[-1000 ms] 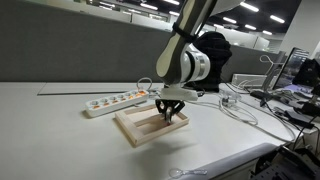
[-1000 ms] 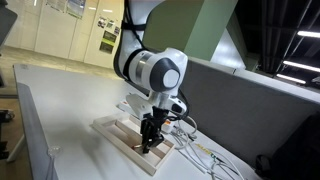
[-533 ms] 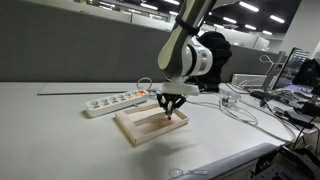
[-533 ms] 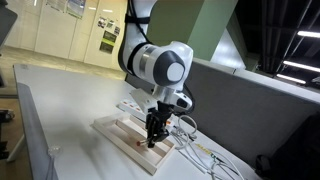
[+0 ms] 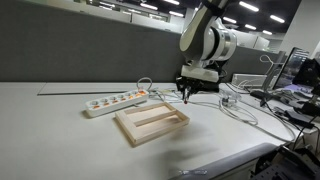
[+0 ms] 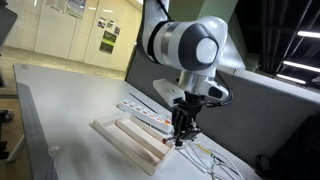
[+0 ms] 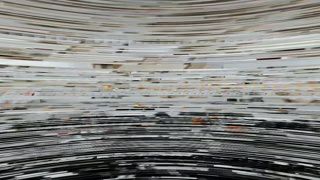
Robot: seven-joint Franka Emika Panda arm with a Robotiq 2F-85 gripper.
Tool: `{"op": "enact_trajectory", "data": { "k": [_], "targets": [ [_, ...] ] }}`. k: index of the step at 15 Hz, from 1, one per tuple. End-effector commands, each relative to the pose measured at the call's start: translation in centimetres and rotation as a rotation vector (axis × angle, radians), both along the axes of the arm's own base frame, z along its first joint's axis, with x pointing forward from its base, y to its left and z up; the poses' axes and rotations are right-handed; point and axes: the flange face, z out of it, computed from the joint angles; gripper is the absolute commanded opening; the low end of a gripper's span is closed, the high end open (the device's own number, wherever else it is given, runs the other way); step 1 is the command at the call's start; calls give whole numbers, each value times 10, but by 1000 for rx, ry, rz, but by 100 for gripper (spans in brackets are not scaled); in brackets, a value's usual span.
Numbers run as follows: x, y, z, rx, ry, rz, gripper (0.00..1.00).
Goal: Remove the silver object from the box and put it on the table
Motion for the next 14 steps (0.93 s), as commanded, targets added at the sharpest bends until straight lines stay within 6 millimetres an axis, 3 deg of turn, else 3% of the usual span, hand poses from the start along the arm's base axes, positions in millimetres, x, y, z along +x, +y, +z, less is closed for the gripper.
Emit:
{"op": "enact_trajectory", "data": {
  "k": [1,7,14],
  "targets": [
    [-15,-34,7,12,-21,-100,7],
    [-24,-74,-27,31,-20,-204,7],
    [-24,-71,-83,69,24,-216,7]
  ]
}}
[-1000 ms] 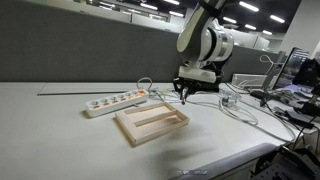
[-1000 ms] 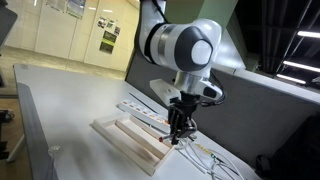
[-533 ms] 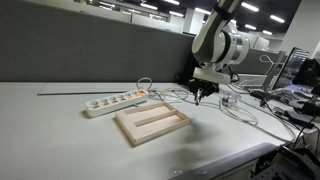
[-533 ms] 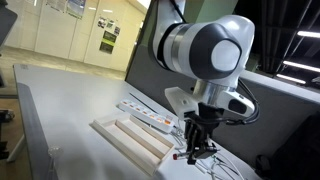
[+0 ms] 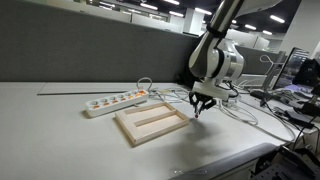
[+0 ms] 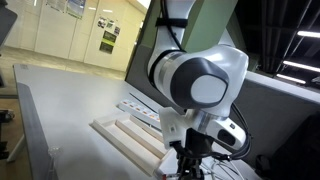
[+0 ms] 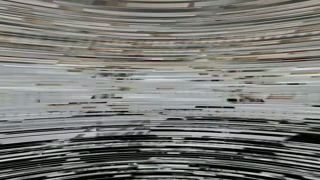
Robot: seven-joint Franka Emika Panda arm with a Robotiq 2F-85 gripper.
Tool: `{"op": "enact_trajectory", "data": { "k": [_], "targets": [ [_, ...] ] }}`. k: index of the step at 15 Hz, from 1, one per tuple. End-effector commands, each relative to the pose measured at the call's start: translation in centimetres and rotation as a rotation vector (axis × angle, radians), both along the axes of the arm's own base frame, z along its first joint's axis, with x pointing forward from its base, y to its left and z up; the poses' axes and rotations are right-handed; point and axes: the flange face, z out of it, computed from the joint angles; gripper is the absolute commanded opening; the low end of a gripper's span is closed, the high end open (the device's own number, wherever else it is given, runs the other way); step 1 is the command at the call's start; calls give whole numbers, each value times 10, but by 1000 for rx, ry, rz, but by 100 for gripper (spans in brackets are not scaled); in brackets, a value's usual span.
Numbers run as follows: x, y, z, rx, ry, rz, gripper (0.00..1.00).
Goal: Remove the silver object from the box and put it on the table
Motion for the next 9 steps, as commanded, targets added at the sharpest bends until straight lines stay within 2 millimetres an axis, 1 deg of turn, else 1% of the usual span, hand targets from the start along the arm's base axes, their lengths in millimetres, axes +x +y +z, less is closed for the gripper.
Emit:
{"op": "enact_trajectory", "data": {
  "k": [1,4,9],
  "targets": [
    [9,0,-22,25,1,0,7],
    [12,1,-32,40,5,4,7],
    [17,-2,-32,52,-2,5,7]
  ]
}}
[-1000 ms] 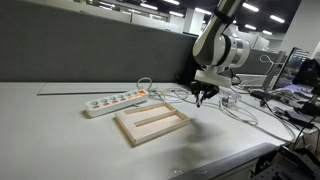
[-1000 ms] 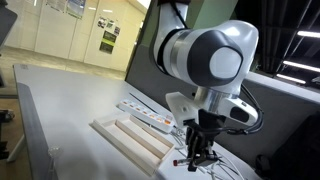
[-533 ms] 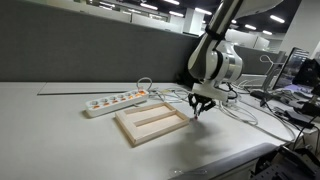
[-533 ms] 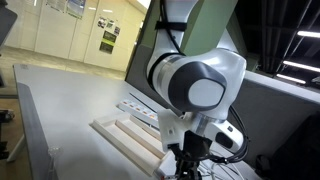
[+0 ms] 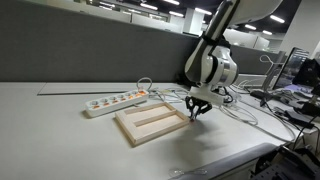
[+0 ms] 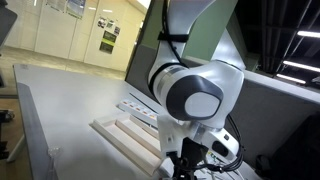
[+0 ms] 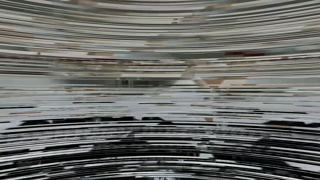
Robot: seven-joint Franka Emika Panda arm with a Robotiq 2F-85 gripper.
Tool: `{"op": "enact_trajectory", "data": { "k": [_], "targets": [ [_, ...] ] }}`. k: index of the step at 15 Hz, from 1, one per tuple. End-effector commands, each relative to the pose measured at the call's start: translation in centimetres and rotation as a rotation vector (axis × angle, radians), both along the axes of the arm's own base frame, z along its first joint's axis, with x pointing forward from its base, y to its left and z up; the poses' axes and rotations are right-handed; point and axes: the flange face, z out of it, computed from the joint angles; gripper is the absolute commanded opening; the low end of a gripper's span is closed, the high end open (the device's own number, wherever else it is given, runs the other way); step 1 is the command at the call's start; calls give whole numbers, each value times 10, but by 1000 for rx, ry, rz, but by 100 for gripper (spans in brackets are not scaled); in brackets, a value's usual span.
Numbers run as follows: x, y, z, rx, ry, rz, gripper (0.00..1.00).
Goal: Remove the silver object from the box and put it on the table
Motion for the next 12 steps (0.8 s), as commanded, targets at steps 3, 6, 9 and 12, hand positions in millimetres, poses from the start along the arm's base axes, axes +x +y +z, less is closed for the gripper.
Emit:
{"op": "enact_trajectory", "data": {
  "k": [3,6,9,12],
  "targets": [
    [7,-6,-4,19,-2,-5,54],
    [8,-6,-5,12,-4,-6,18],
    [8,-7,-4,5,-8,-8,7],
    [8,-7,-3,5,-6,-7,7]
  ]
}}
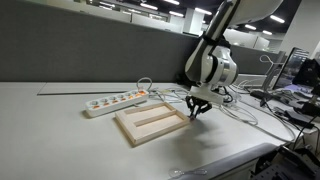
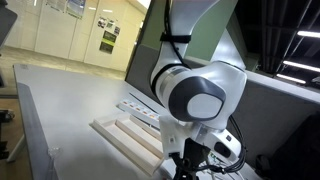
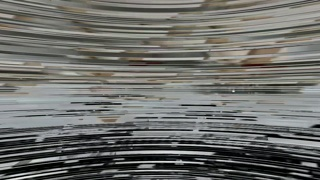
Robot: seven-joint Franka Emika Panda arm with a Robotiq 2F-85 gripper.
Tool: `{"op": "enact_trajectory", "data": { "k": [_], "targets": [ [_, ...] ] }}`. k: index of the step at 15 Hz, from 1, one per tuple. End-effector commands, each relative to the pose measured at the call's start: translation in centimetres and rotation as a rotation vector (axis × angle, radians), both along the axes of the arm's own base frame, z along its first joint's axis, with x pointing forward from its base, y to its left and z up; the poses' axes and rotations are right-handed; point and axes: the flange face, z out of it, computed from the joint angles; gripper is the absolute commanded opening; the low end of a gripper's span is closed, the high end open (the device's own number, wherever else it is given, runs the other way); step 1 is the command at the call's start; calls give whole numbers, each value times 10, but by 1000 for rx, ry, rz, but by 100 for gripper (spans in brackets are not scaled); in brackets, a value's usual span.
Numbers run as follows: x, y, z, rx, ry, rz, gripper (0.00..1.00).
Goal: Remove the silver object from the box and put it on the table
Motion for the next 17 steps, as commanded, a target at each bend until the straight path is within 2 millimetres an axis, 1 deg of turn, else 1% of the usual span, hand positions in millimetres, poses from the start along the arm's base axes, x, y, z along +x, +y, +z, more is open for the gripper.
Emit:
{"op": "enact_trajectory", "data": {
  "k": [1,2,3,8,11,13,17],
  "targets": [
    [4,-2,-2,3,-1,-2,9],
    [4,-2,-2,2,-1,-1,53],
    [4,-2,-1,2,-3,1,54],
    [4,1,3,1,-7,8,84],
    [4,5,8,-3,-7,-5,98],
    [4,7,11,-8,-3,-4,100],
    [3,11,17,-14,-4,13,100]
  ]
}}
